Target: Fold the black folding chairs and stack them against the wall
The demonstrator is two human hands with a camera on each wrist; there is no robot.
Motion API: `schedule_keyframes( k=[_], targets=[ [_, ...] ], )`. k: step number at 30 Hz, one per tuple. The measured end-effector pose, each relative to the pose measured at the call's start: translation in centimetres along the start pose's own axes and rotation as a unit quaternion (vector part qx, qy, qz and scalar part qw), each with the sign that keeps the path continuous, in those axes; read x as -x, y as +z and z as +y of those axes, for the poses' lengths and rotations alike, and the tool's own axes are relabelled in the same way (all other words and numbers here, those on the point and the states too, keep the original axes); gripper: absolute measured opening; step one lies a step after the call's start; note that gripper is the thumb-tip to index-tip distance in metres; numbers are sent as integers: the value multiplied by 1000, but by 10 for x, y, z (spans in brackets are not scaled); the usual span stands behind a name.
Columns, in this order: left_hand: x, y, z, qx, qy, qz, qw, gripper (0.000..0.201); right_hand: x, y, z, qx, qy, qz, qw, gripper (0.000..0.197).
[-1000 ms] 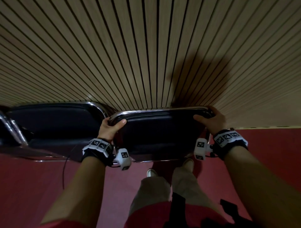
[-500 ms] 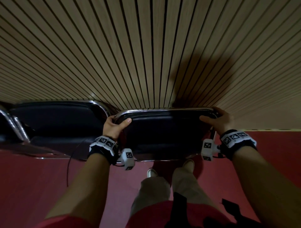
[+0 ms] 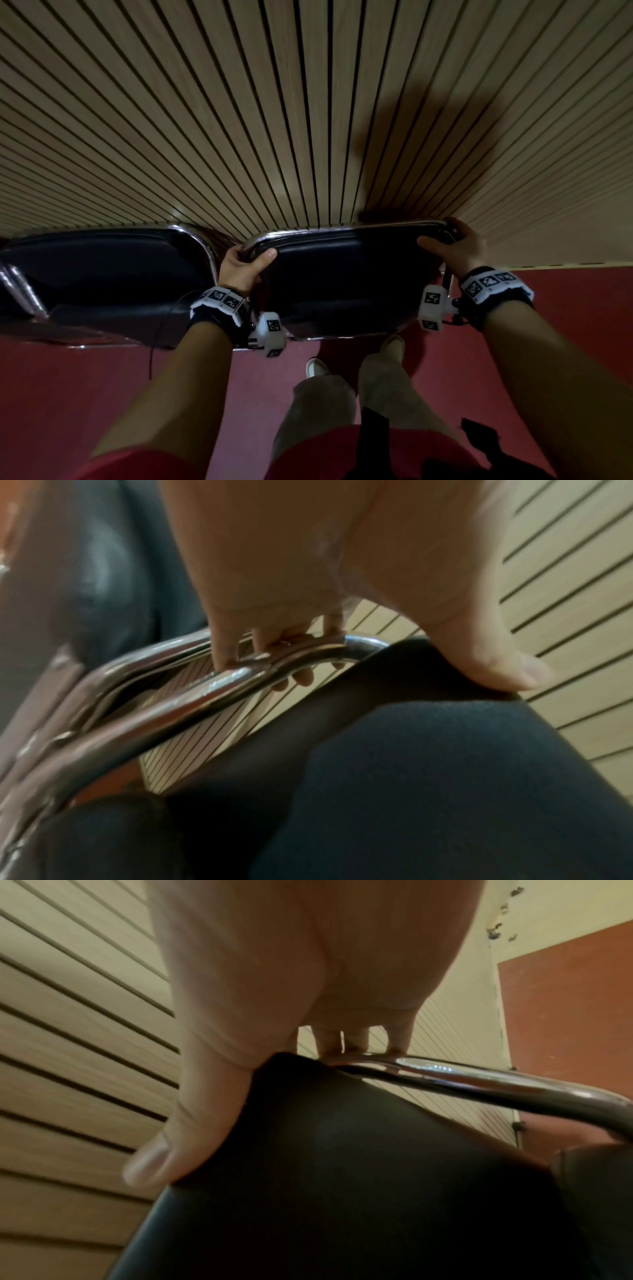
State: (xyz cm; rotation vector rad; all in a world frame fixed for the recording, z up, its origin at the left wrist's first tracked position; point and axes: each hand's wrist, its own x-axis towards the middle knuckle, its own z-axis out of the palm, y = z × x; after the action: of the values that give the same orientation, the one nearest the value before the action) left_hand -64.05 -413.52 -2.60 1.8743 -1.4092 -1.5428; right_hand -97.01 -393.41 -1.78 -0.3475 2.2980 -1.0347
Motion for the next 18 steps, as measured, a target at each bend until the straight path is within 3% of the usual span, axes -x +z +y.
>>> schedule_keyframes(
  k=[4, 10, 13, 18],
  targets=[
    [-3, 3, 11, 17, 0, -12, 1000, 62, -7, 5, -7, -25, 7, -14, 1000, 80],
    [-14, 8, 21, 35, -21, -8, 999, 74, -13, 16, -13, -16, 3, 15, 1000, 74],
    [-18, 10, 21, 34, -30, -12, 999, 80, -15, 21, -3, -45, 39, 64, 996, 91],
    [-14, 13, 17, 64, -53, -6, 997, 106, -12, 26, 4, -87, 95, 53, 990, 126]
  ],
)
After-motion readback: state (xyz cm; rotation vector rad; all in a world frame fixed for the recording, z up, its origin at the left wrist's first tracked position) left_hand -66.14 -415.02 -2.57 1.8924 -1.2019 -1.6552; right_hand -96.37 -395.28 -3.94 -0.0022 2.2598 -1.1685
